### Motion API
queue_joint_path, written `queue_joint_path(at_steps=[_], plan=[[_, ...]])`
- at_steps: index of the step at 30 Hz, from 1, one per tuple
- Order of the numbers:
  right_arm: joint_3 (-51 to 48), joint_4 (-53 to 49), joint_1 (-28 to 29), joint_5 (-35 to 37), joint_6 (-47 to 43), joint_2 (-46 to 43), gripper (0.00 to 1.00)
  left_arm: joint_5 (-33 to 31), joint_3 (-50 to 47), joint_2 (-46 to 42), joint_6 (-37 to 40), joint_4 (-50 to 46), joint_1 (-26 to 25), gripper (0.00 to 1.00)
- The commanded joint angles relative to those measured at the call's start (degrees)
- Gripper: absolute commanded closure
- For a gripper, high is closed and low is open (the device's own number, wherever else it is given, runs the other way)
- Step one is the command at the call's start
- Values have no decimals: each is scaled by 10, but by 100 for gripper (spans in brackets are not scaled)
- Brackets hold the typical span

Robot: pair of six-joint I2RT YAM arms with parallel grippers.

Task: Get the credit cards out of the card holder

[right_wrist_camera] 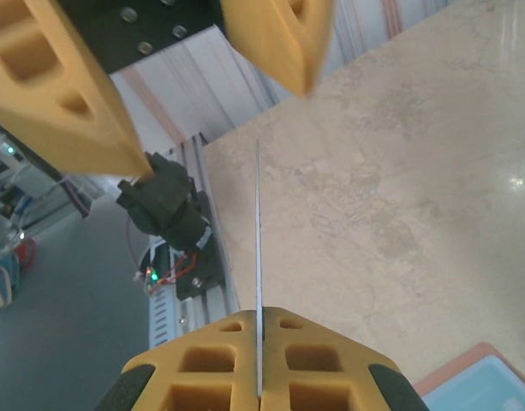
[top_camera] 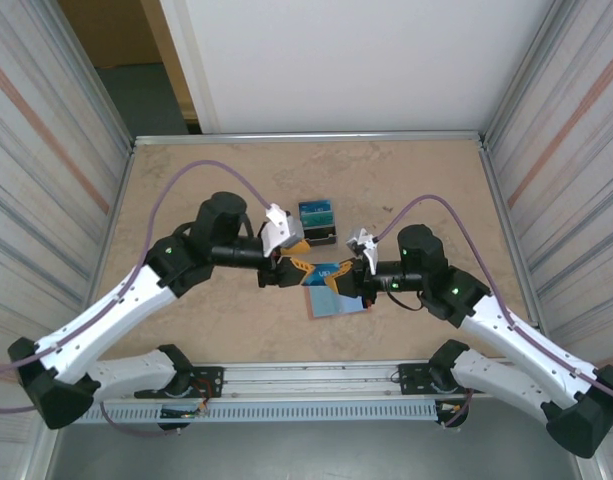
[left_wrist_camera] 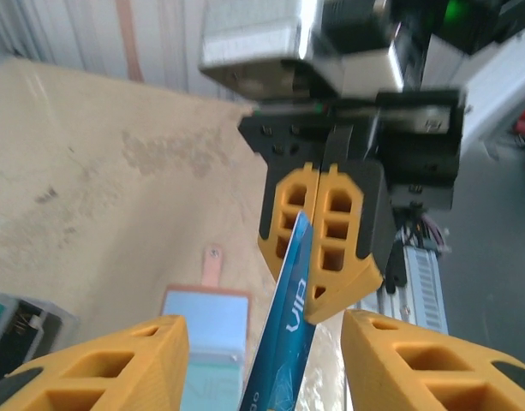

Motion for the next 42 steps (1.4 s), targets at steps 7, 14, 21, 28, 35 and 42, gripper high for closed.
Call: queue_joint_path(at_steps=[7,14,21,28,35,42], plan=[[25,-18,6,-16,-28,9,99,85,31,57,71,-61,2,75],[23,-28,5,27,-25,4,74,61,29,65,72,-51,9,100],[19,-35,-19,92,6,-26,30,-7,39,104,120,-48,72,100],[25,-54,-28,201,36,-51,1,-85,122,239,208,-45,123,100],[30,-70,-28,298,68,-53,1,-93,208,369,245,0,157,100],[29,-59,-28,303,89,-73,1,-74,270,469,259,34,176,100]])
